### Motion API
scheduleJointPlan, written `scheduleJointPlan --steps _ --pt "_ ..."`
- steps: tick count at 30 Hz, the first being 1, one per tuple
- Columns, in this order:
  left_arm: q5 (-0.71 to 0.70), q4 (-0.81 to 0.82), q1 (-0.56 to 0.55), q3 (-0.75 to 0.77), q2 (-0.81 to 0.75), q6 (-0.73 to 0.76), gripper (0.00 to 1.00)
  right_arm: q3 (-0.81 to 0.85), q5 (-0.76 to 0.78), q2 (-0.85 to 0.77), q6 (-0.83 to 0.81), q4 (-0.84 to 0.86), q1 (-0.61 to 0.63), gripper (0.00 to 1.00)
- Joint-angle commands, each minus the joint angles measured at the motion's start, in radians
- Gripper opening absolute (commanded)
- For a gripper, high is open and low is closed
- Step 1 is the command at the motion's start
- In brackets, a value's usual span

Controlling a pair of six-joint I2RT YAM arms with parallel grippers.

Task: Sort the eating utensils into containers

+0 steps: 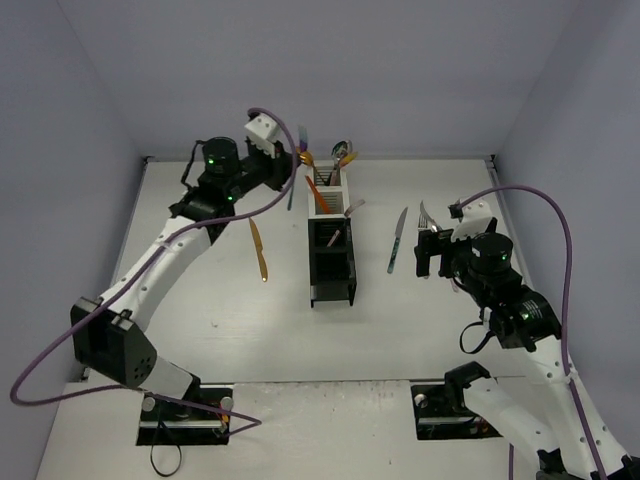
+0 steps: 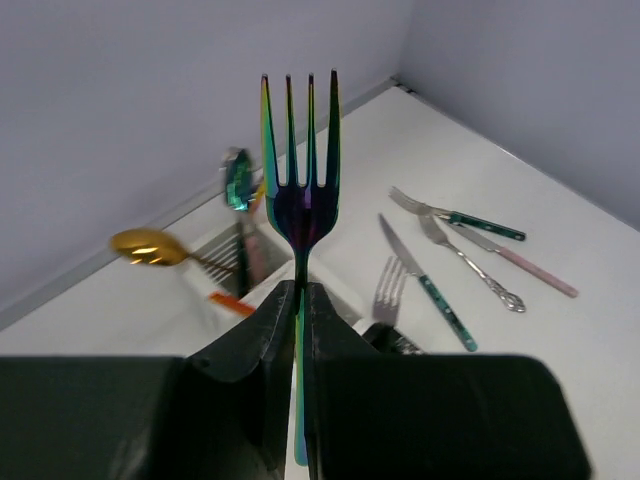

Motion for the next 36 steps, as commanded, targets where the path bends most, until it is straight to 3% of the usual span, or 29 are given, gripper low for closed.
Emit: scheduleJointPlan --steps 1,9,16,25,36 --pt "0.025 0.249 -0.097 0.065 0.084 0.025 0.00 0.039 0.030 -0.016 -0.012 0.047 0.009 1.00" --pt "0.042 0.313 -0.181 0.060 0.190 0.086 0.00 0.025 0.047 -0.055 -0.012 0.043 0.007 1.00" --pt "0.065 0.438 -0.183 -0.067 0.215 0.104 0.00 0.015 0.054 -0.058 -0.012 0.045 0.009 1.00" --pt "0.057 0.457 -0.185 -0.161 0.216 0.102 0.00 -0.001 0.072 -0.058 -0.012 0.043 0.009 1.00" --pt "0.033 0.457 -0.185 -0.214 0.210 0.081 0.24 -0.014 0.075 -0.036 0.020 0.043 0.007 1.00"
